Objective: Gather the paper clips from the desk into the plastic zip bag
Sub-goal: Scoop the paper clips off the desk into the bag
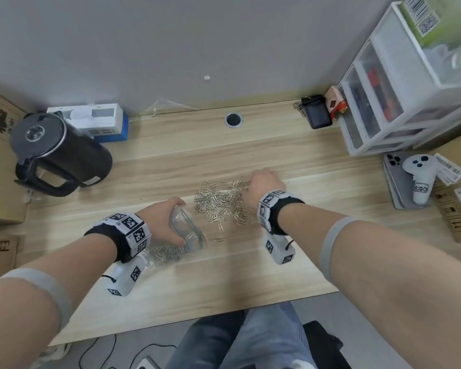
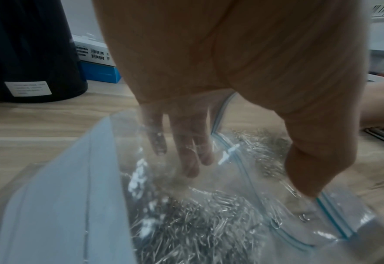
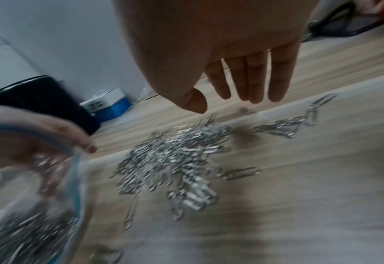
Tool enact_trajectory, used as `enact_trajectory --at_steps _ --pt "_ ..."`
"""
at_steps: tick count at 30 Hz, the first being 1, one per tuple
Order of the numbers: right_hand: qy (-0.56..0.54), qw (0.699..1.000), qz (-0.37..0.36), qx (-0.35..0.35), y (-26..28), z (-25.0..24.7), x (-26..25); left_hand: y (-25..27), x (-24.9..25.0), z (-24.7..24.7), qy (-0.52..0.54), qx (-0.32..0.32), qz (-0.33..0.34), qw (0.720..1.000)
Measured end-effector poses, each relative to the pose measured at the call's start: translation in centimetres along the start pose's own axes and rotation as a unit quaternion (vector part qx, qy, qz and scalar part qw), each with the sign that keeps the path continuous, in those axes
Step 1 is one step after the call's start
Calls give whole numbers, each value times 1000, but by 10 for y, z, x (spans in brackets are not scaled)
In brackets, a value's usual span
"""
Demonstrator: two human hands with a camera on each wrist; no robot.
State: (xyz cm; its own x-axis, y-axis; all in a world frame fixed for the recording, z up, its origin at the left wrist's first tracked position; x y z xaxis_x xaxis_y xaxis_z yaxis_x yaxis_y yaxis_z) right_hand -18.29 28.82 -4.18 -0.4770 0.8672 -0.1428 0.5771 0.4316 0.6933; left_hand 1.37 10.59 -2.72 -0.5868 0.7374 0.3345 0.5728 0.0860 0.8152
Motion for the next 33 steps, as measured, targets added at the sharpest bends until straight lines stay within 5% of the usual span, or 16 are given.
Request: enact_trajectory --at_steps 3,6,19,27,33 --pt "-41 994 98 -7 -4 -5 24 2 -1 1 4 5 2 1000" --pt "-60 991 119 -4 -4 1 37 2 -4 4 12 3 0 1000" --pt "-31 997 -14 -63 9 31 -40 5 -1 1 10 5 -2 1000" --pt "58 996 -17 -63 -6 16 -7 10 -9 2 32 8 2 999" --pt "101 989 -95 -53 -11 32 5 11 -16 7 50 15 4 999"
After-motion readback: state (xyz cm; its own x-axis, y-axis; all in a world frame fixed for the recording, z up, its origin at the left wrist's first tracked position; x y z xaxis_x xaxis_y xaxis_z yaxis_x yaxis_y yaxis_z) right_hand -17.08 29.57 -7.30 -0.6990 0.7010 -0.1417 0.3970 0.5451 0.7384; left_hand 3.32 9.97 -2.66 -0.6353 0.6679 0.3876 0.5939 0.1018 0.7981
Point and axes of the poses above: each hand's wrist, its own y-axis away from the middle knuckle, its own z-axis out of the palm, x = y × z, the point moved 2 cm from there along -y, towards the middle knuckle, and after that the axes turned 12 degrees about -x, right-handed, at the moved point
